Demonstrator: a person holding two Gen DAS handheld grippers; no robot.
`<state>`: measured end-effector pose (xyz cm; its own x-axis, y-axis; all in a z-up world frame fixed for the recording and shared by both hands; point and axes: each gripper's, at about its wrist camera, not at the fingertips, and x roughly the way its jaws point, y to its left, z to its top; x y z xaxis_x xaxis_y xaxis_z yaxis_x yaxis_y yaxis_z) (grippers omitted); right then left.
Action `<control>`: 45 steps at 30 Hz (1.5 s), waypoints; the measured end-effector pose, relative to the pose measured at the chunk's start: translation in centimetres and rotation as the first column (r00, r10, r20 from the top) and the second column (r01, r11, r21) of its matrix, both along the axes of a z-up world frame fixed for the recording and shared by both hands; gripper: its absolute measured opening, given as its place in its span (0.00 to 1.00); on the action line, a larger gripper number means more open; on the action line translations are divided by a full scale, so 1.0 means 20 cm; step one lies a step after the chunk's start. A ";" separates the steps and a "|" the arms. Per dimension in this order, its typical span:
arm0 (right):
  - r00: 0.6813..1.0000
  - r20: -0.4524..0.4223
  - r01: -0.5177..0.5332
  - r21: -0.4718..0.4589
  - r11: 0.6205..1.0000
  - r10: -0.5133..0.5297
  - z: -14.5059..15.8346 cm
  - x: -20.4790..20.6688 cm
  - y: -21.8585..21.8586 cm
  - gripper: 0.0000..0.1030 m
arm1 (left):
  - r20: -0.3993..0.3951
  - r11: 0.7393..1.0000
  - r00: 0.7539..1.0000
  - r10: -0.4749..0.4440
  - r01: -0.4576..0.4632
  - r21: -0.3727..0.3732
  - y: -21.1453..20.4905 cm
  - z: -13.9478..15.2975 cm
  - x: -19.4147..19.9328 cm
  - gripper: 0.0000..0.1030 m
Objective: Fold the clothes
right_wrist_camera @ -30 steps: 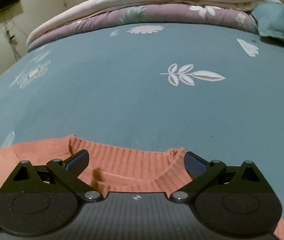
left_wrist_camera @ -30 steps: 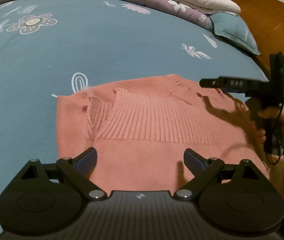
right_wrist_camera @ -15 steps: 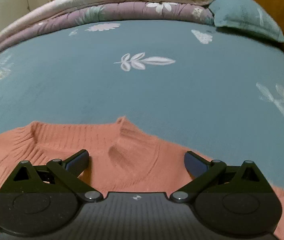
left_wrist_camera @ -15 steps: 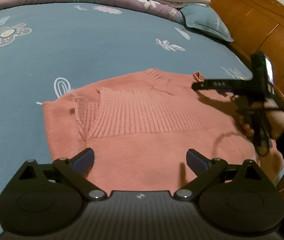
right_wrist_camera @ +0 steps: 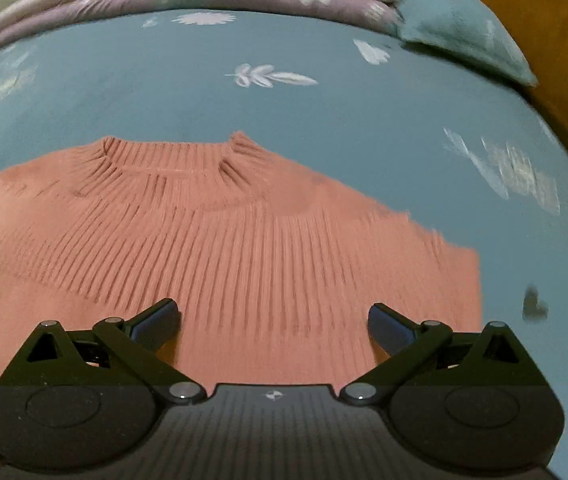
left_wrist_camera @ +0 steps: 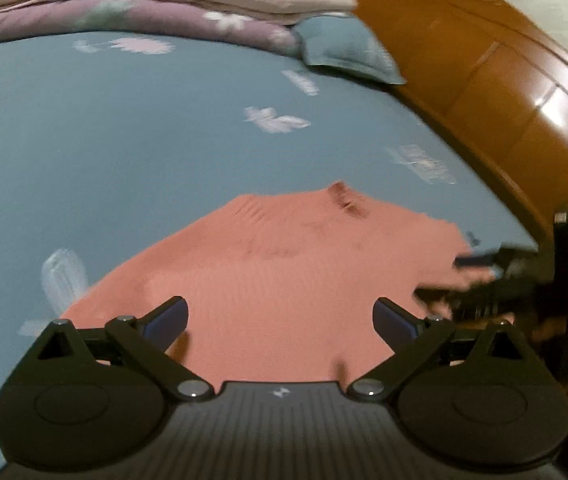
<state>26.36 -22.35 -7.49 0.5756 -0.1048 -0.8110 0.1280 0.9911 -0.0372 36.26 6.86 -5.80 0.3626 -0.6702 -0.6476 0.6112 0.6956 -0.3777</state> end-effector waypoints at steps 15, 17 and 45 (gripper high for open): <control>0.995 -0.066 0.079 0.021 0.997 -0.077 -0.01 -0.10 -0.01 1.00 | -0.100 0.992 0.992 0.071 -0.081 -0.098 -0.19 -0.22 0.36 0.95; 0.995 -0.068 0.078 0.023 0.997 -0.076 -0.02 -0.10 -0.01 1.00 | -0.104 0.991 0.993 0.056 -0.067 -0.112 -0.17 -0.17 0.32 0.95; 0.990 0.116 0.067 0.068 0.995 -0.074 0.05 -0.23 -0.28 1.00 | -0.039 0.993 0.997 0.067 -0.063 0.096 -0.28 0.09 0.00 0.97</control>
